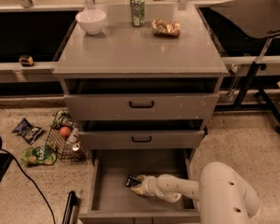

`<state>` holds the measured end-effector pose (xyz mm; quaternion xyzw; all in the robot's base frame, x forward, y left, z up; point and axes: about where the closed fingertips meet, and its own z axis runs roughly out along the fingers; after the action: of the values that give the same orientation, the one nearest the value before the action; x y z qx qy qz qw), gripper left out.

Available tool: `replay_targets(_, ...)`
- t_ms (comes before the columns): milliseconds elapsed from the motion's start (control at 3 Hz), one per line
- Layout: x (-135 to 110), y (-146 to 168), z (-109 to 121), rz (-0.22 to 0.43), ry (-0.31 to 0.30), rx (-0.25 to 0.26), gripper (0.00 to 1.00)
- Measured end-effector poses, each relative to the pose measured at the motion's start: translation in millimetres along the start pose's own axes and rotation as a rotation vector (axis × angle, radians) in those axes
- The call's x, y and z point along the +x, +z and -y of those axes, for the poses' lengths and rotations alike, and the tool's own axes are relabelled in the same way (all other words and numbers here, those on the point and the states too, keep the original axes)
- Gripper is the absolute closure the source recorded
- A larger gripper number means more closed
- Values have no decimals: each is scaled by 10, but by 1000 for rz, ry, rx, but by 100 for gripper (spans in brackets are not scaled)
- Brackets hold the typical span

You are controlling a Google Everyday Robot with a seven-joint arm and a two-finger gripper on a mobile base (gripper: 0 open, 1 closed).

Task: Pick rxbar blueberry from bottom drawer and place on counter

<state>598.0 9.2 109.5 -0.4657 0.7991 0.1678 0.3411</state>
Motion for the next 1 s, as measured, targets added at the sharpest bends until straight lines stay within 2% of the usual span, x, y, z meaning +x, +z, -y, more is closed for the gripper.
replay_targets(333,-65,-100,17,37,-24,8,100)
replay_targets(667,-210,-362,210,145,-66,32,100)
replay_targets(1000,-459,-834,424,253,-119,2,100)
